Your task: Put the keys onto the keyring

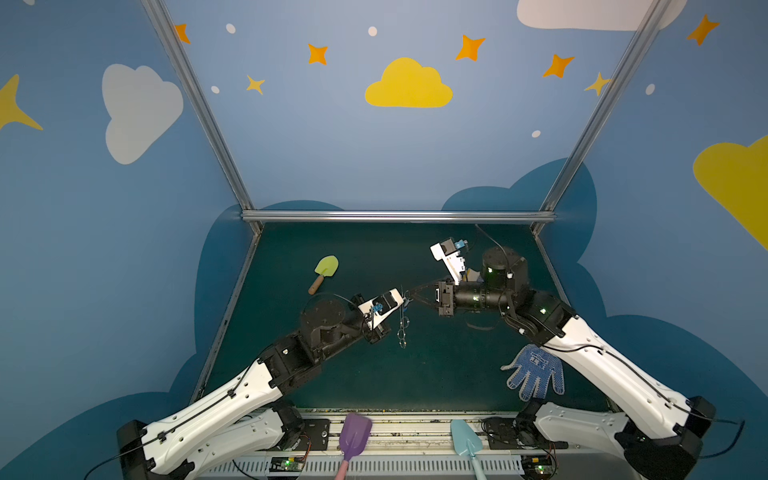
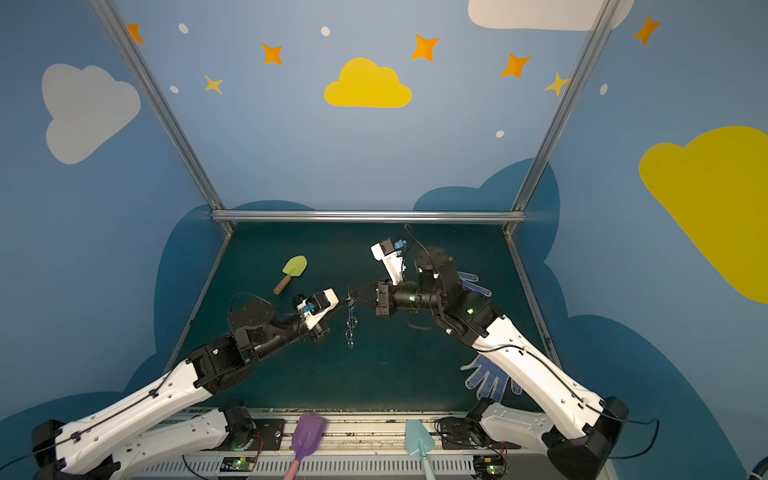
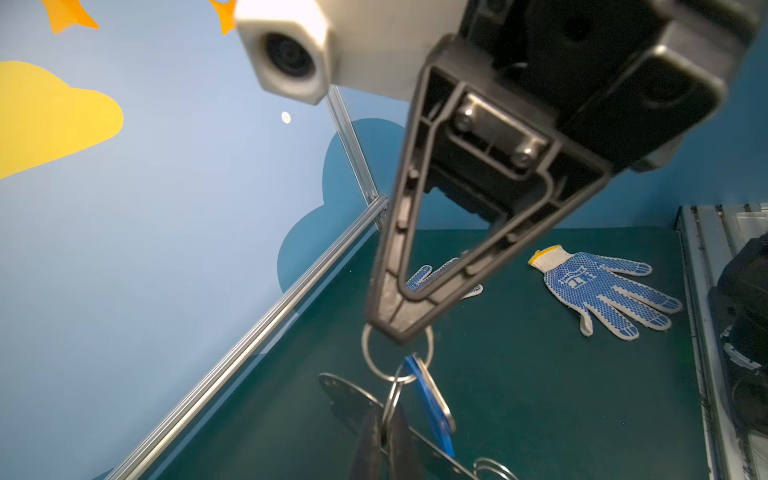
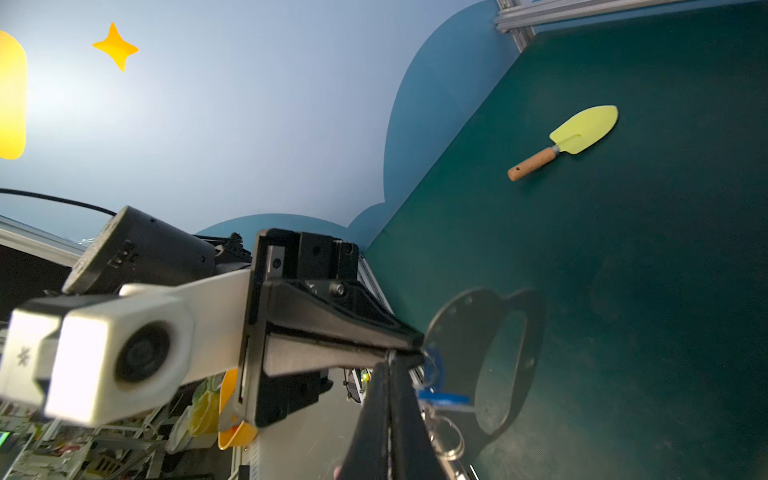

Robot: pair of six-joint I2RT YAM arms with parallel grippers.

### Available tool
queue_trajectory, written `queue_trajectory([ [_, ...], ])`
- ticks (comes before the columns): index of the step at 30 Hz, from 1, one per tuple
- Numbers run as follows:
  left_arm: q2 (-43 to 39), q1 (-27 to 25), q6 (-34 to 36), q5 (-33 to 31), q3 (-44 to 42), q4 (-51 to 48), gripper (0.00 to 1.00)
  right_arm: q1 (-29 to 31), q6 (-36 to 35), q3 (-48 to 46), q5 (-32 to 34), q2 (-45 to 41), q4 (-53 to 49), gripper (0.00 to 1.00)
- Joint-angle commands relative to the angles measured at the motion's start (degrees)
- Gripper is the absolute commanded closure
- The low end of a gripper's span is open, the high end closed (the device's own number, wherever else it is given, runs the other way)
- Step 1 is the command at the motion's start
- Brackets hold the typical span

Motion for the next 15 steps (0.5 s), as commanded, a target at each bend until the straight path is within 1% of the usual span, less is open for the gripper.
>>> queue_trajectory([
  [1, -1.13, 0.86, -0.16, -6.02, 0.38, 0.92, 0.96, -0.41, -1.13, -0.59, -0.99, -3.01, -3.34, 1.0],
  [6, -0.68, 0.82, -0.28, -4.47, 0.53, 0.7, 0.96, -0.31, 0.22, -1.0, -2.8, -2.57, -0.49, 1.0],
  [11, -0.73, 0.81, -0.54, -4.7, 0.18, 1.85, 0.96, -0.41, 1.19, -1.85, -1.42, -2.89, 1.41, 1.0],
  [15, -0.82, 0.83, -1.14, -4.19, 0.26, 0.82, 0.96, -0.51, 1.58, -2.6, -0.66, -3.19, 1.78, 1.0],
])
